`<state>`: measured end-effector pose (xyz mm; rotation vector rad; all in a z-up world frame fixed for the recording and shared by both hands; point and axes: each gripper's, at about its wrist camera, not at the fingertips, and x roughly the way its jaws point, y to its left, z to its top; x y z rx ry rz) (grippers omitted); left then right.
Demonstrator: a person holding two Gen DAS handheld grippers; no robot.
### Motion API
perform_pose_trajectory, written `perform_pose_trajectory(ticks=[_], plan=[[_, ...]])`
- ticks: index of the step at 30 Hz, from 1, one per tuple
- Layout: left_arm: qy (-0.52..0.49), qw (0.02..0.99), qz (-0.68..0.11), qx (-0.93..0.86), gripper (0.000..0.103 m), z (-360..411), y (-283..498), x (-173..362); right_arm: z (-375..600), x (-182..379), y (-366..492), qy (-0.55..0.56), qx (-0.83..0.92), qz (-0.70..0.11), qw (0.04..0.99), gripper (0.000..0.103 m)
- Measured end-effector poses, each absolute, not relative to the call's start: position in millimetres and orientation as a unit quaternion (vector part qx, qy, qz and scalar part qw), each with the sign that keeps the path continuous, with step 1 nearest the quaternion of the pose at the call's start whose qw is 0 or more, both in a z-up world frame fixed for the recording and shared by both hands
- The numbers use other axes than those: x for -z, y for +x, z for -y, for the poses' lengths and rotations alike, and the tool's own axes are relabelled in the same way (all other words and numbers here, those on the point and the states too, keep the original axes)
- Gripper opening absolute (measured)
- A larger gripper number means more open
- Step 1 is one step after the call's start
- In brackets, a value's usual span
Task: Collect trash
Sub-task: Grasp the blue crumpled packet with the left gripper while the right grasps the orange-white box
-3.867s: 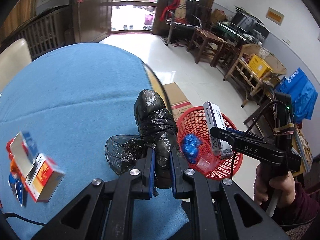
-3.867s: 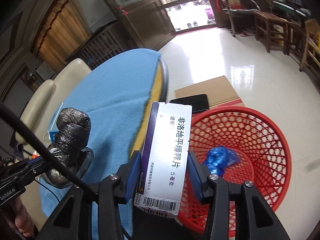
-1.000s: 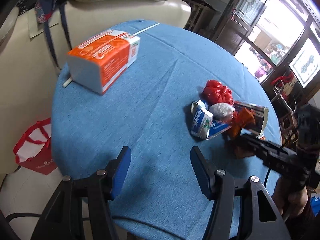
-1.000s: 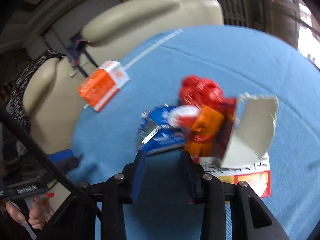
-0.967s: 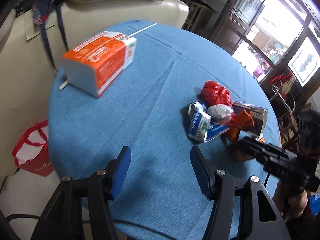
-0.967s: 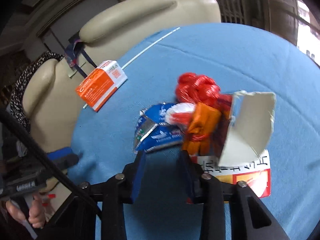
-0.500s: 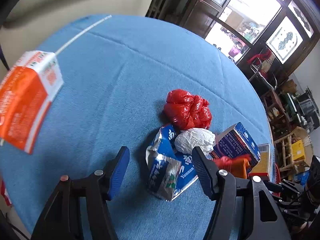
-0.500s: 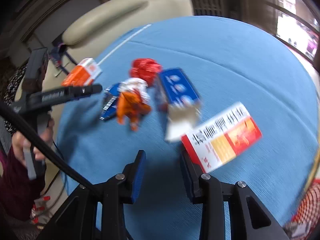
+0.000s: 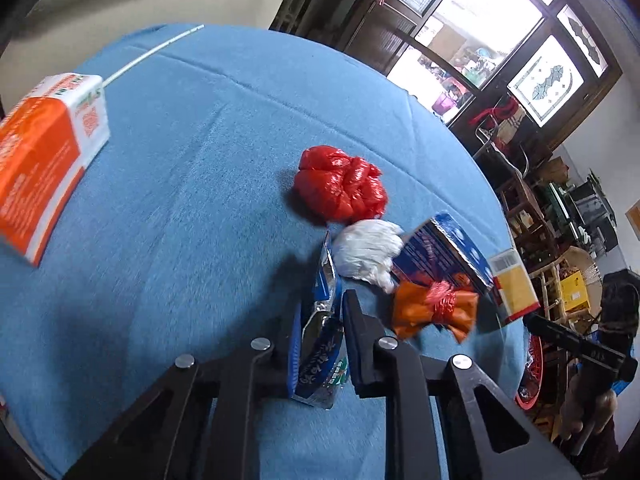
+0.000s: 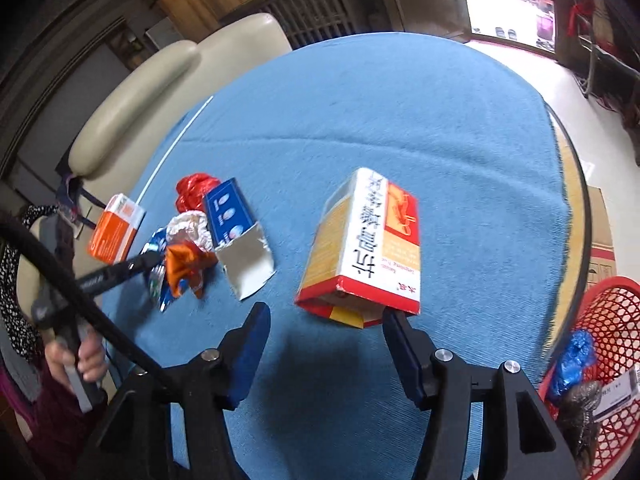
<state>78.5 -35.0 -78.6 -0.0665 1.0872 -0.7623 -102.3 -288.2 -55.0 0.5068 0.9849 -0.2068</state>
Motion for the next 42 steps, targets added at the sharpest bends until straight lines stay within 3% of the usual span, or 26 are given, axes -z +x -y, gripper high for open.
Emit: perform_pose_trajectory(ticks=[14, 26, 28, 29, 42], plan=[[-0.018, 0.819, -0.473, 0.324, 0.019, 7.5, 11.5, 58.0, 322.0, 46.7, -115.6, 0.315, 0.114, -0.434, 0.836, 0.066], [0.005, 0.840, -0.443, 0.314, 0.019, 23.5, -2.3, 24.5, 280.4, 66.4, -57.3, 0.217, 0.140, -0.472, 0.843, 0.066], [0.016, 0.842, -0.439, 0.314, 0.019, 32.6, -4.4, 21.2, 275.9, 71.6, -55.8, 0.195, 0.145, -0.478, 0.844, 0.062], [0.020, 0.842, -0.437, 0.314, 0.019, 36.1, -5.8, 19.6, 274.3, 73.7, -56.7, 0.185, 0.147, -0.480, 0.845, 0.047], [0.090, 0.857, -0.400, 0.311, 0.019, 93.8, -25.2, -7.4, 291.3, 42.6, -113.3, 0.182, 0.123, -0.414, 0.883, 0.048]])
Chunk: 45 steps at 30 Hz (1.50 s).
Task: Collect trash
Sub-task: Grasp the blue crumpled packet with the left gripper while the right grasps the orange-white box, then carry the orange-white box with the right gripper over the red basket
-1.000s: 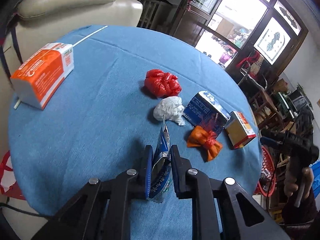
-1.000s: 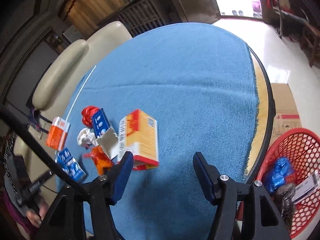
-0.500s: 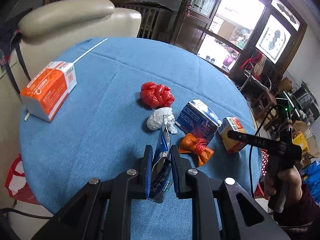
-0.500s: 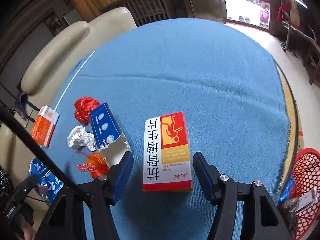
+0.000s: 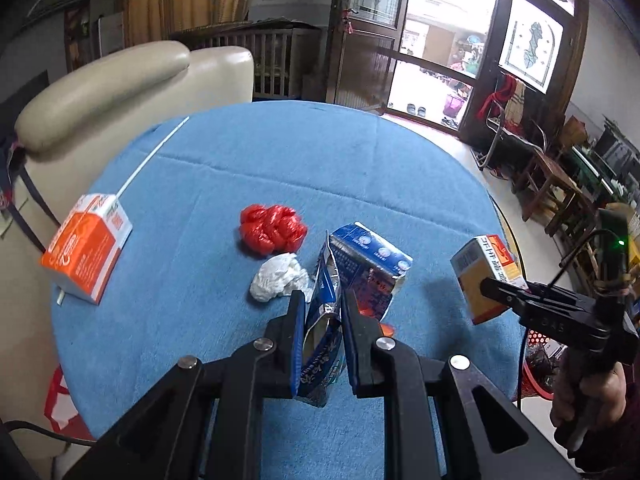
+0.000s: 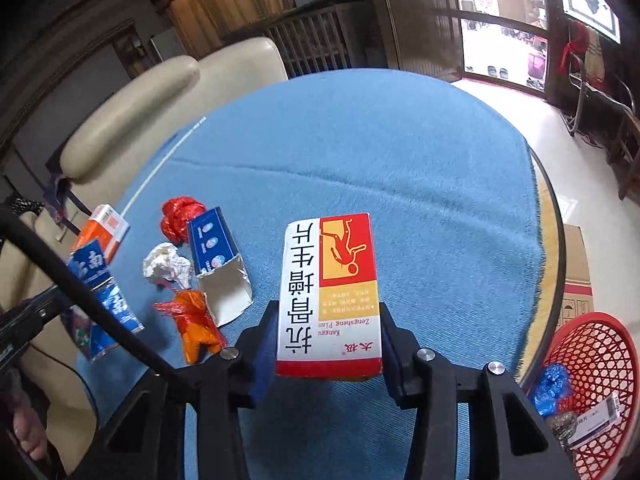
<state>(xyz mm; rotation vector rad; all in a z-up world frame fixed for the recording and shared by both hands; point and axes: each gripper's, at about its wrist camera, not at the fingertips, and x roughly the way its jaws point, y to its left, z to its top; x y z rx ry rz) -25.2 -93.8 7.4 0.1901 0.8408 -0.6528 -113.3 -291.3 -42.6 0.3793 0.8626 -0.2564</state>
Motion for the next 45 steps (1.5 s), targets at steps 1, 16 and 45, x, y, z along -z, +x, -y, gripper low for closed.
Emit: perform_pose_trajectory(ticks=[1, 16, 45], plan=[[0.094, 0.858, -0.399, 0.311, 0.019, 97.1, -25.9, -8.3, 292.5, 39.8, -119.5, 0.185, 0.118, -0.406, 0.887, 0.048], [0.137, 0.848, -0.391, 0.329, 0.019, 149.3, -44.5, -12.9, 300.6, 29.1, -166.8, 0.186, 0.104, -0.359, 0.909, 0.048], [0.239, 0.813, -0.360, 0.391, 0.019, 253.5, -102.2, -11.3, 356.9, 38.7, -243.2, 0.250, 0.167, -0.329, 0.895, 0.048]])
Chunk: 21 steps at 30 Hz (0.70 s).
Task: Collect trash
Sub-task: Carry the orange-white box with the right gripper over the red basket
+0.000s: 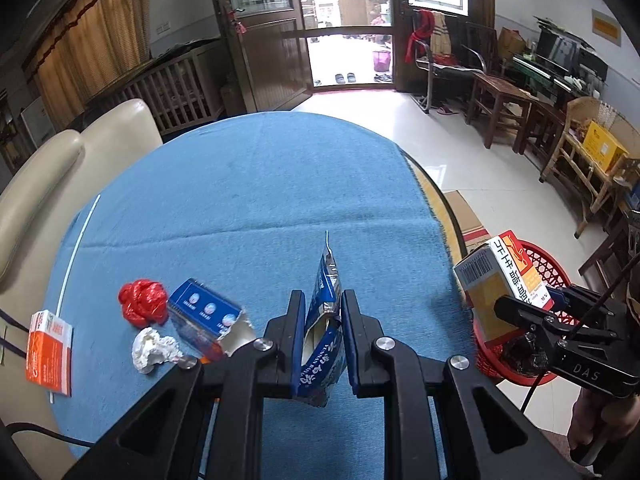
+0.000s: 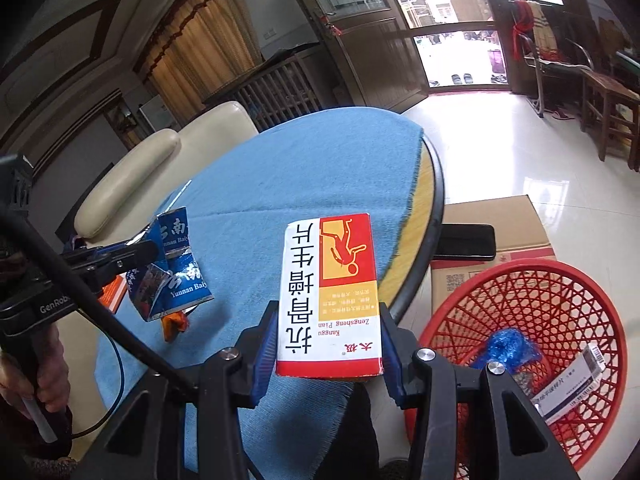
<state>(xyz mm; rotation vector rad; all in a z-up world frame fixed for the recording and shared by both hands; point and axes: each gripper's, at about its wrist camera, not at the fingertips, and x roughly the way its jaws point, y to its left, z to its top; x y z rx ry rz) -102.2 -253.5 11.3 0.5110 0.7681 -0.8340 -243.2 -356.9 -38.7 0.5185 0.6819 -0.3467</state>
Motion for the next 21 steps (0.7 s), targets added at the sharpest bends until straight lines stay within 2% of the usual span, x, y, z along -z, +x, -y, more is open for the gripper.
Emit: perform_pose_trajectory(ticks=[21], plan=[[0.252, 0.802, -0.343, 0.419, 0.019, 259.3, -134.7, -13.1, 358.8, 29.0, -285.5, 0.258, 0.202, -0.310, 0.892, 0.048]])
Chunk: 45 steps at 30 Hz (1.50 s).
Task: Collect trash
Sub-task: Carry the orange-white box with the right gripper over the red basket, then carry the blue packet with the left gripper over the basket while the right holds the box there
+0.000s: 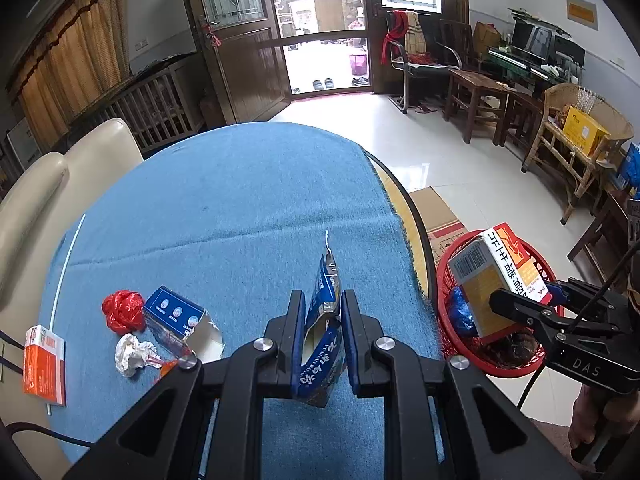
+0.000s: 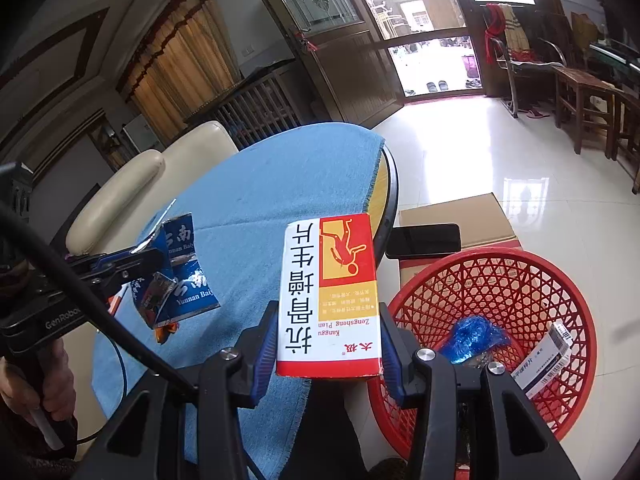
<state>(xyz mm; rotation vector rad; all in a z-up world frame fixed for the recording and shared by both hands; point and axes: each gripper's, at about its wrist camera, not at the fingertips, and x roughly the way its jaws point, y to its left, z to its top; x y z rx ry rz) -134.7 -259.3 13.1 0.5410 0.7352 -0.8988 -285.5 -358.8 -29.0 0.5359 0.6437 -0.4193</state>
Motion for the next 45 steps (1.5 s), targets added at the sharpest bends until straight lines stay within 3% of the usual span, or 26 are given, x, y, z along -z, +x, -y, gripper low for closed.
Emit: perform_pose_trajectory(ticks=[45], plan=[[0.286, 0.773, -0.338, 0.453, 0.019, 305.6, -150.3, -8.6, 388.2, 33.0, -301.1, 0.292, 0.236, -0.298, 0.878, 0.048]])
